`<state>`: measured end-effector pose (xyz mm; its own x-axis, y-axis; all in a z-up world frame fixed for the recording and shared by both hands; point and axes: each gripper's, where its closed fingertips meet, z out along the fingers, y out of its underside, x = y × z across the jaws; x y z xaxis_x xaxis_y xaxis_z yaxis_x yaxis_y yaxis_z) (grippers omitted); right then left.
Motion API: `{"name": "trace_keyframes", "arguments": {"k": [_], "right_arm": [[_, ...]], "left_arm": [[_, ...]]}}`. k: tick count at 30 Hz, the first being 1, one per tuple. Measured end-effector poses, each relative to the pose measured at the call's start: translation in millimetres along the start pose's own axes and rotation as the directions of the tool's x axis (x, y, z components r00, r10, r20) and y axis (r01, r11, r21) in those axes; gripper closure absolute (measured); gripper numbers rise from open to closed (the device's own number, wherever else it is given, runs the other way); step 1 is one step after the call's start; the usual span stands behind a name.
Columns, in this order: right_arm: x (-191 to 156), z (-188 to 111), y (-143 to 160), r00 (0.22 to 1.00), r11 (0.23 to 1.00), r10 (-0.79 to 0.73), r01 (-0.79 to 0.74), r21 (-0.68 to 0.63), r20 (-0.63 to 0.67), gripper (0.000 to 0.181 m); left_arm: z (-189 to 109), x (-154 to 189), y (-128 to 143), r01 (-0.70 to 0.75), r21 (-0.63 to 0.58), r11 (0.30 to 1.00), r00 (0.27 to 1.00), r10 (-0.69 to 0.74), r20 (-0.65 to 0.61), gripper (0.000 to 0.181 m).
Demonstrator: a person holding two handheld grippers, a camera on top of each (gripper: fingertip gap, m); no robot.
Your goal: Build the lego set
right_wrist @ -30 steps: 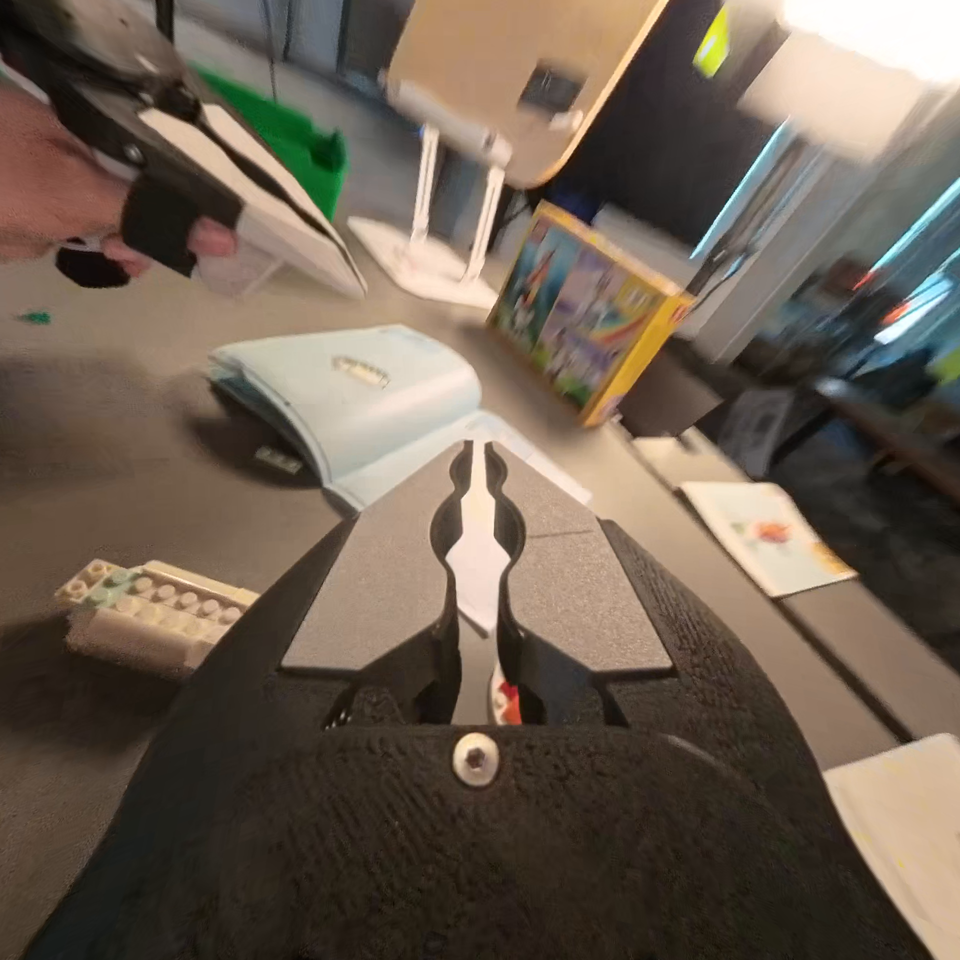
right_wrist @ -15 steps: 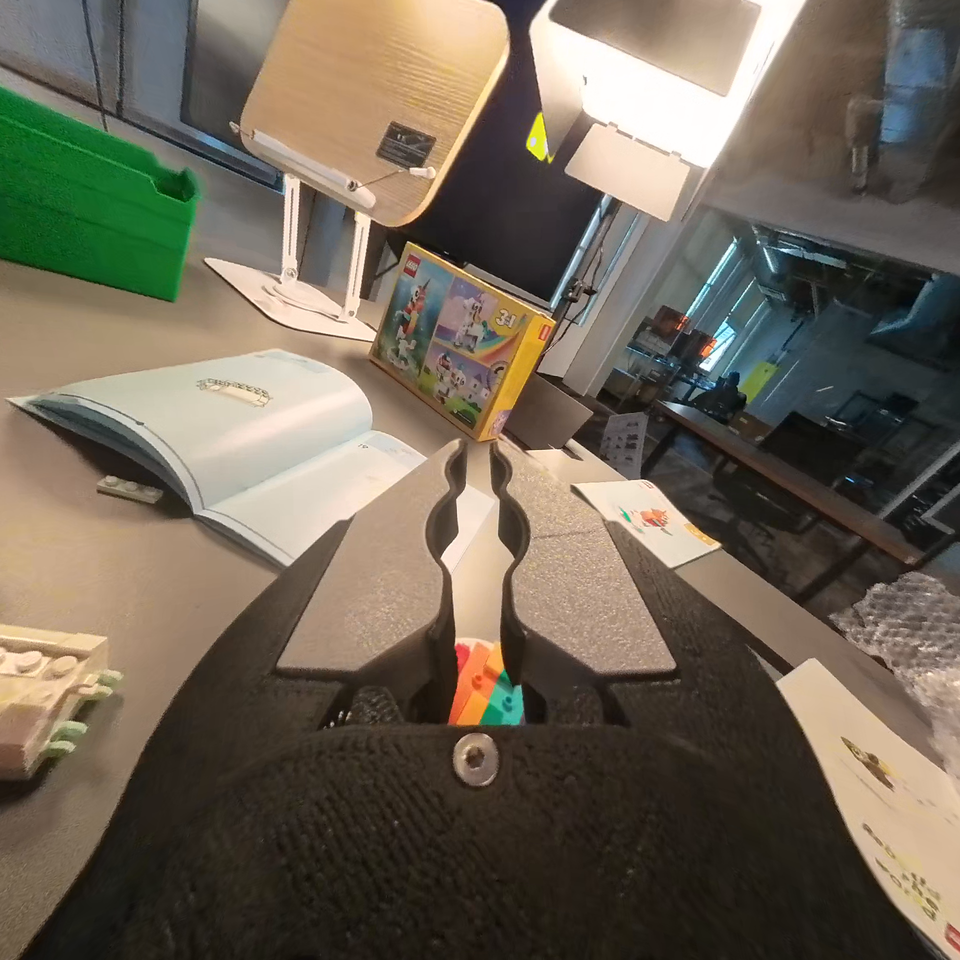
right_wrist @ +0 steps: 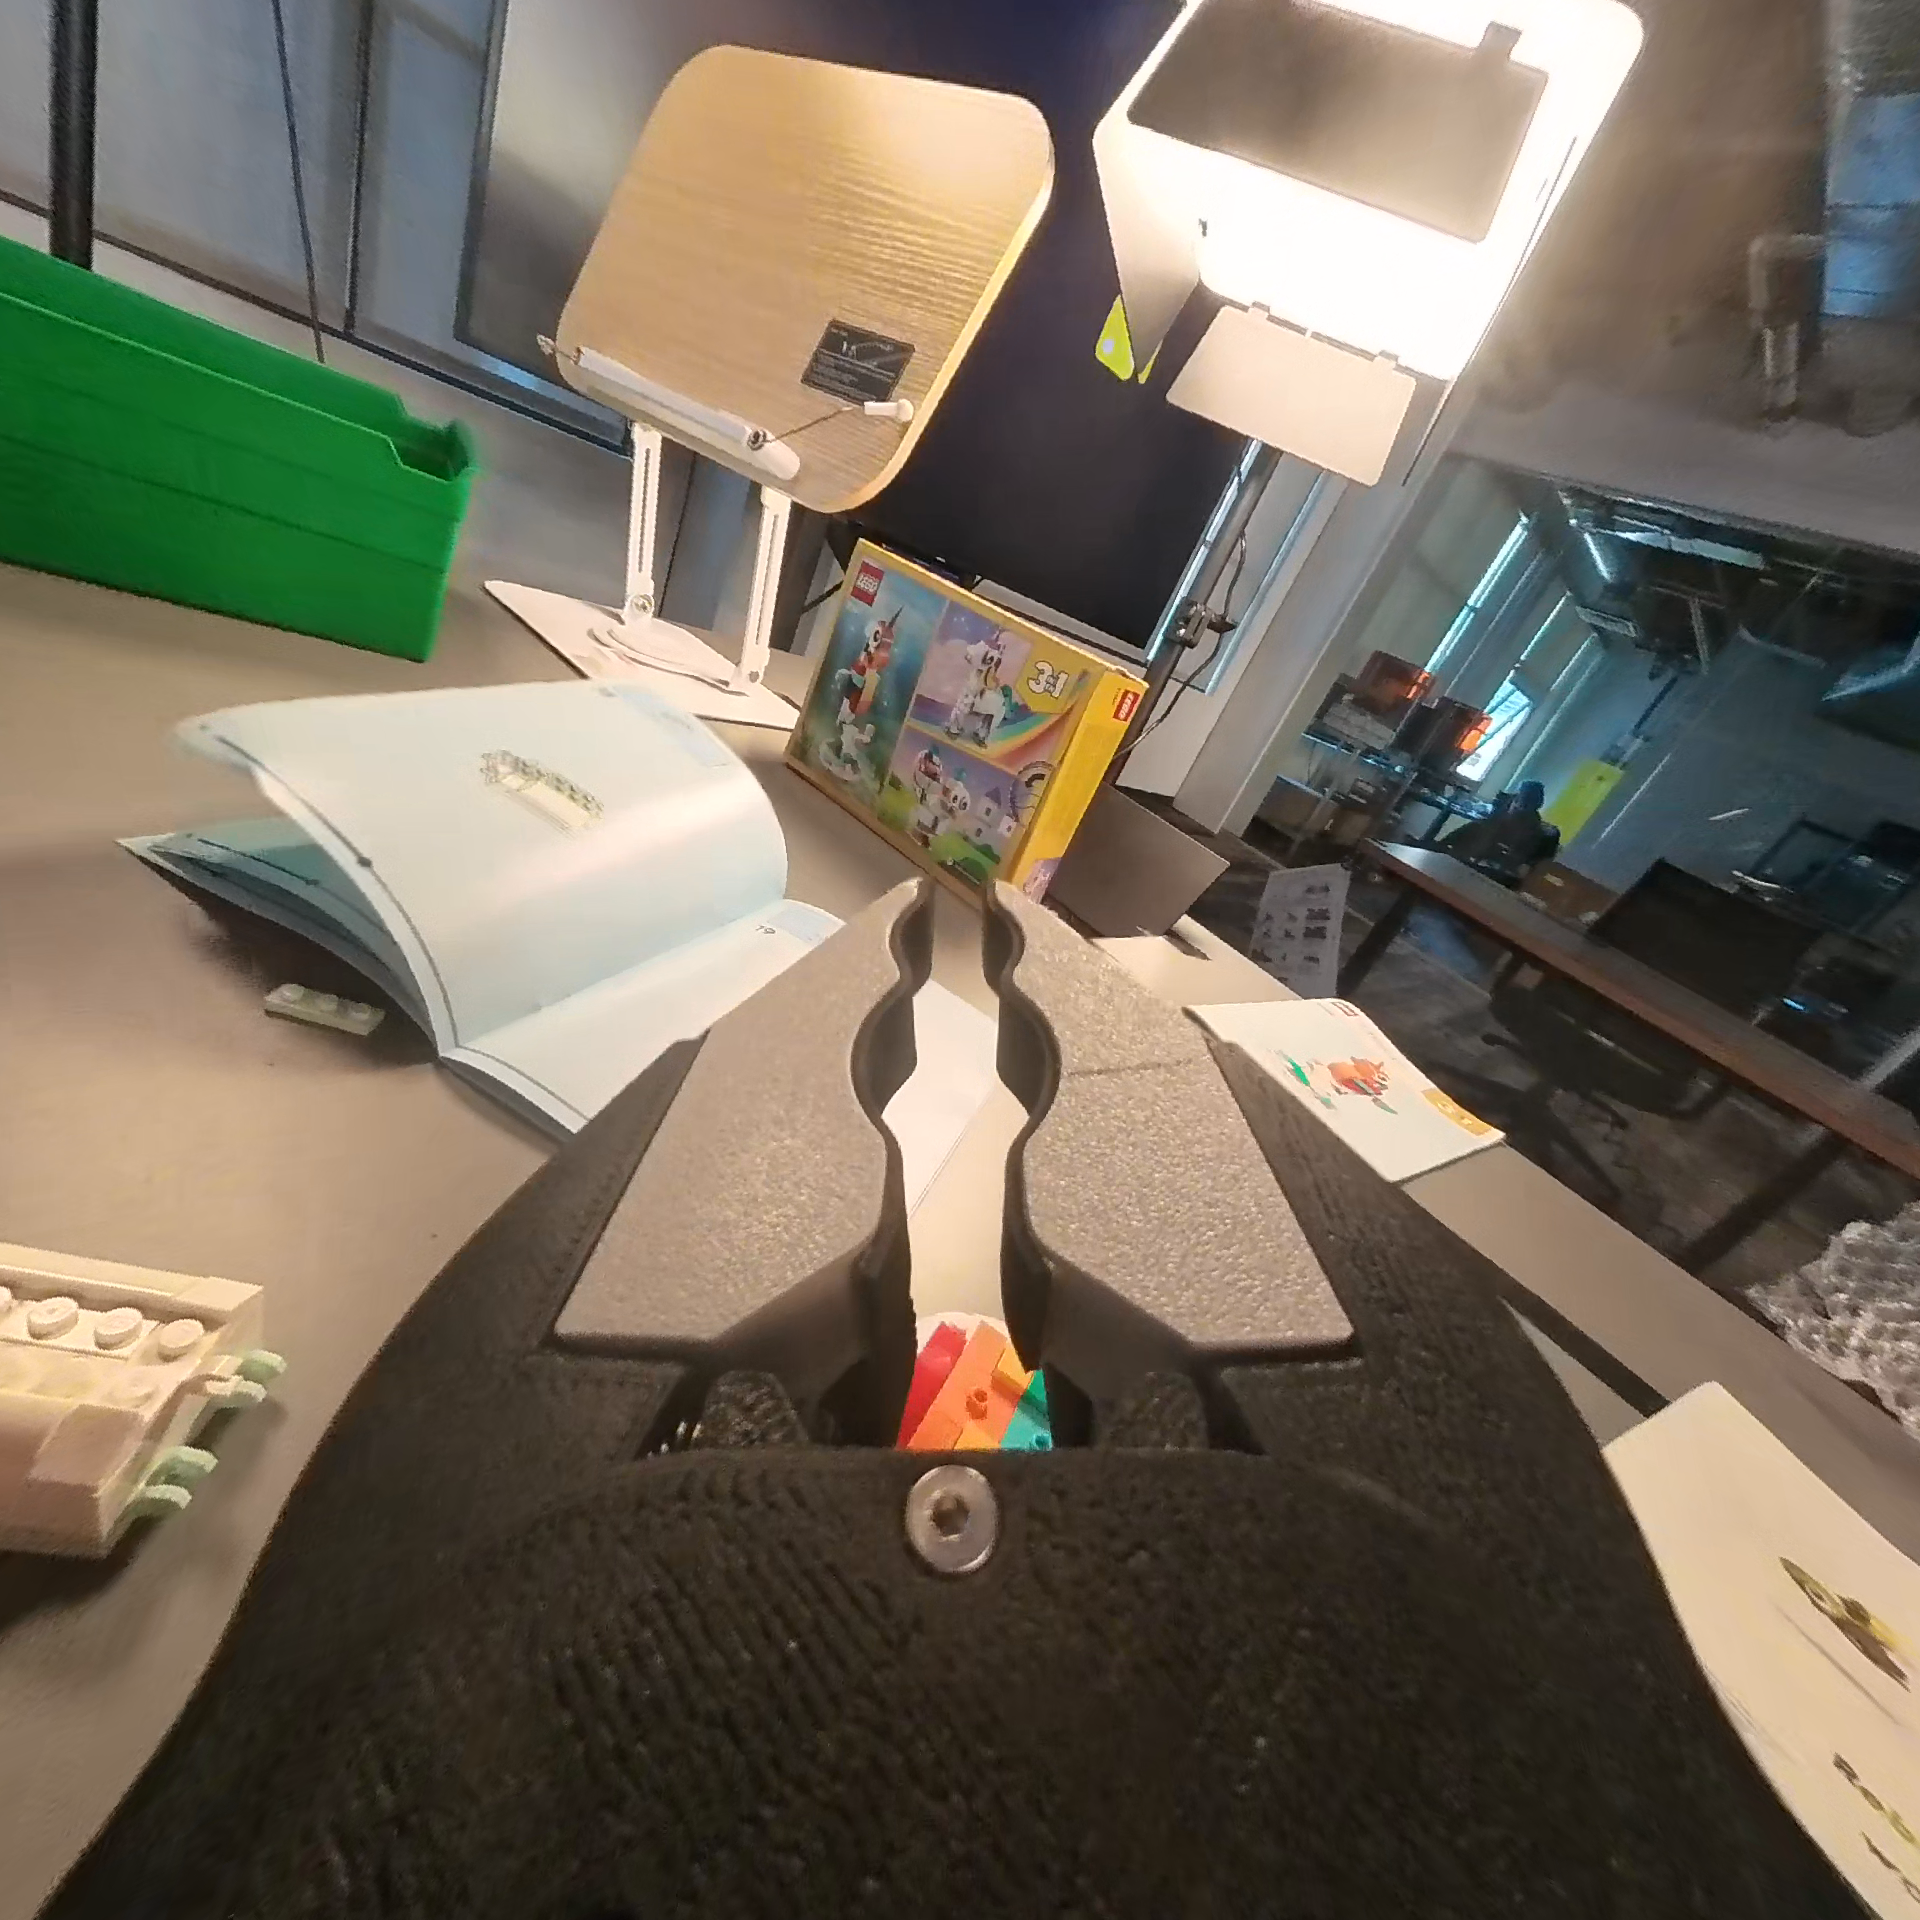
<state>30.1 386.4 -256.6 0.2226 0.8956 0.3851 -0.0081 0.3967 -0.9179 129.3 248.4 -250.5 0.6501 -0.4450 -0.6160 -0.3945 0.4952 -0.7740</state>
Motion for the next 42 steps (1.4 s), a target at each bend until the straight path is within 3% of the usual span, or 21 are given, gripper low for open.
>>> {"name": "trace_keyframes", "arguments": {"k": [1,16,42], "right_arm": [[0,0,1,1.0,1.0,0.003,-0.003,-0.003,0.0,0.174],[-4,1,2,1.0,1.0,-0.002,0.002,-0.016,0.019,0.174],[-4,4,7,1.0,0.999,0.0,0.001,-0.038,0.026,0.175]], "left_arm": [[0,-3,1,0.023,0.0,1.0,1.0,-0.023,0.006,0.181],[-1,-7,7,0.102,-0.007,0.995,0.995,-0.102,-0.01,0.181],[-2,4,9,0.044,-0.02,0.999,0.997,-0.045,-0.057,0.181]]}}
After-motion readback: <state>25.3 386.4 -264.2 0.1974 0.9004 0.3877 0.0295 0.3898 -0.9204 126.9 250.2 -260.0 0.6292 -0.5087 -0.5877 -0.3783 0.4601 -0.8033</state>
